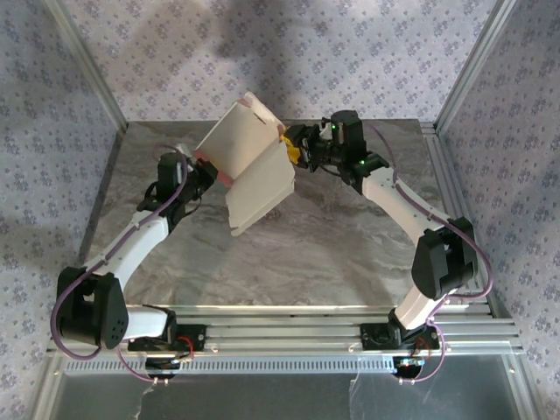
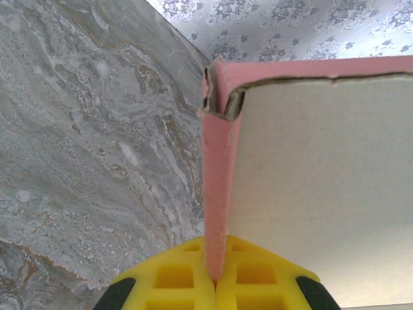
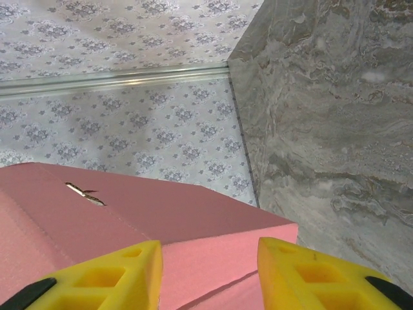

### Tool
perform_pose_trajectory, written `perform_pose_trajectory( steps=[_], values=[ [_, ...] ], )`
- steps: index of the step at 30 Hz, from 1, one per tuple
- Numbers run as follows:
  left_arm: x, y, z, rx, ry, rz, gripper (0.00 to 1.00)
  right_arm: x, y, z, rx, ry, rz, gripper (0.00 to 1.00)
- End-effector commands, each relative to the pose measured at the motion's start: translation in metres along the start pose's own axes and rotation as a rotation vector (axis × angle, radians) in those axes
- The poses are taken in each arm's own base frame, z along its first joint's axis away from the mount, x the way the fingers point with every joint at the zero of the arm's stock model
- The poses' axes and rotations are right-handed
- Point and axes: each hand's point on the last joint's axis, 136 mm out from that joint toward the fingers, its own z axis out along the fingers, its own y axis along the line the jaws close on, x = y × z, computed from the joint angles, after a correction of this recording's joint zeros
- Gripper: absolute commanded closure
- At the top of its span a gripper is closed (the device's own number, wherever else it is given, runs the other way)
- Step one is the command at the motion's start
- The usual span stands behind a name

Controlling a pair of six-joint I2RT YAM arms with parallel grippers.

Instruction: Fold the paper box

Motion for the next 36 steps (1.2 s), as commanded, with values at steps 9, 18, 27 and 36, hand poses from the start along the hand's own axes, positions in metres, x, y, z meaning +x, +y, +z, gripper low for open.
perform_pose_trajectory(
  steps=[9, 18, 27, 36],
  values=[
    [-0.004, -0.022, -0.009, 0.006, -0.012, 0.025, 1.00, 0.004, 0.015, -0.005, -0.025, -0.028, -0.065, 0.53],
    [0.005, -0.028, -0.008, -0.002, 0.007, 0.039, 1.00, 0.009, 0.017, 0.005, 0.026, -0.013, -0.122, 0.53],
    [0.004, -0.030, -0.012, -0.023, 0.011, 0.035, 1.00, 0.016, -0.005, 0.005, 0.189, -0.018, -0.194, 0.63],
    [0.005, -0.024, -0.014, -0.046, 0.008, 0.015, 1.00, 0.005, 0.019, -0.027, 0.085, -0.126, -0.208, 0.57]
  ],
)
